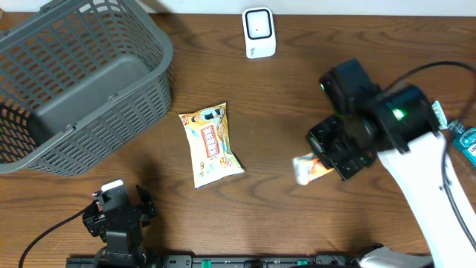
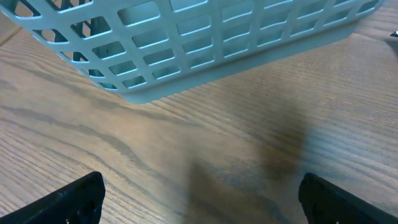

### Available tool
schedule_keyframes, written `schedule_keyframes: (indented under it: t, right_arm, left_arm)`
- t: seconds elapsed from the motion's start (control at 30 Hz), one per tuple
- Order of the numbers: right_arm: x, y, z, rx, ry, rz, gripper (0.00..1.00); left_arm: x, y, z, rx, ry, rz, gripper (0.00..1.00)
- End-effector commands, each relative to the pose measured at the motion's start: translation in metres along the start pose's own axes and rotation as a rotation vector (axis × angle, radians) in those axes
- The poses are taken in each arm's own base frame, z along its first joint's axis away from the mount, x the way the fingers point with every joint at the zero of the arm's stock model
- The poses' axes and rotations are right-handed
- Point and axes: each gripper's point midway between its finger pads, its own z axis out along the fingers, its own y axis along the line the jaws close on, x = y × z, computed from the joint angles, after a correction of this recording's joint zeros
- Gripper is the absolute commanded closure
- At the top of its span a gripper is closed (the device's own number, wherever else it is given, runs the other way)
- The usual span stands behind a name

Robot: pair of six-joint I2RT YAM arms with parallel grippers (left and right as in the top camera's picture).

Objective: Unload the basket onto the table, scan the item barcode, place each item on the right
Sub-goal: 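Carry the tissue pack toward the right side, then hold the tissue pack up in front of the white scanner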

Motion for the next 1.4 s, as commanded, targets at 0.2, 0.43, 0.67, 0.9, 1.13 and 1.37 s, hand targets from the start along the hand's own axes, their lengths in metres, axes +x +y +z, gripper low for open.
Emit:
schedule_keyframes:
  t: [0.2, 0.43, 0.67, 0.9, 1.13, 1.37]
  right_arm:
    - [-0.043, 0.039, -0.003, -0.022, -0.469, -0.306, 0.99]
    - [-0.036, 0.124, 0.012, -0.197, -0.603, -0.414, 0.99]
    - [-0.054, 0.202, 0.048, -0.305, -0.740, -0.401, 0.99]
    - [-0.079, 0.293, 0.089, -0.451, -0.875, -0.532, 0.99]
    - [-0.113, 0.356, 0.113, -0.770, -0.788, -0.494, 0.99]
    - [-0.147, 0.391, 0.138, -1.125, -0.612, -0.367, 0.99]
  left_arm:
    - [0.015, 0.001, 0.003, -0.010, 0.047, 0.020, 0.00]
    - [0.015, 0.001, 0.003, -0.010, 0.047, 0.019, 0.00]
    - [0.015, 0.001, 0.003, -0.010, 0.047, 0.019, 0.00]
    - [0.015, 0.001, 0.003, -0.010, 0.047, 0.020, 0.00]
    - [0.015, 0.001, 0.003, -0.010, 0.047, 0.019, 0.00]
    - [0.015, 0.001, 0.003, -0.010, 0.047, 0.020, 0.00]
